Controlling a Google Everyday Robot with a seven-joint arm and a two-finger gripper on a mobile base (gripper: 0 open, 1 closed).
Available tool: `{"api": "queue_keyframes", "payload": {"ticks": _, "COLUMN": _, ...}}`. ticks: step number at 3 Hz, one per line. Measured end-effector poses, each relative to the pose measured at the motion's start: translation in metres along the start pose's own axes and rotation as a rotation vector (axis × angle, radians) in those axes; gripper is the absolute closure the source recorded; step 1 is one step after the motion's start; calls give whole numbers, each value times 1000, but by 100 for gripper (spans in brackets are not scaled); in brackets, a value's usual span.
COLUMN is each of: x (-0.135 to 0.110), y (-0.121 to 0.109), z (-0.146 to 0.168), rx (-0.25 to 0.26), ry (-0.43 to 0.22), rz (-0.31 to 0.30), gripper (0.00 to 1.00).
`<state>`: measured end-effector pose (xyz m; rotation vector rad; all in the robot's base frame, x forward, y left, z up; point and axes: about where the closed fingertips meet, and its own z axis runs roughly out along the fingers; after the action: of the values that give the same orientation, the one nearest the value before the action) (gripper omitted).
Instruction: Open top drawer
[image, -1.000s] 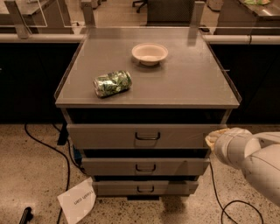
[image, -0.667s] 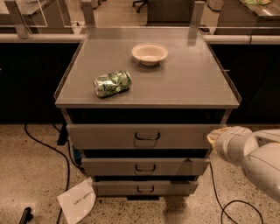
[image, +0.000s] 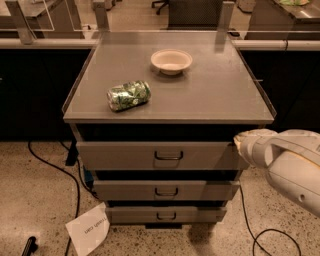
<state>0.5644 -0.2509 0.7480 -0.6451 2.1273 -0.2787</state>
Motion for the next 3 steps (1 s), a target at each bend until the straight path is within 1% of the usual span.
{"api": "queue_keyframes", "payload": {"ticks": 2, "x": -1, "y": 0, "z": 0, "rx": 7, "ry": -4, "rz": -7, "gripper": 100}}
{"api": "queue_keyframes", "payload": {"ticks": 3, "x": -3, "y": -8, "z": 10, "rx": 25, "ry": -12, "rz": 12, "gripper": 100}}
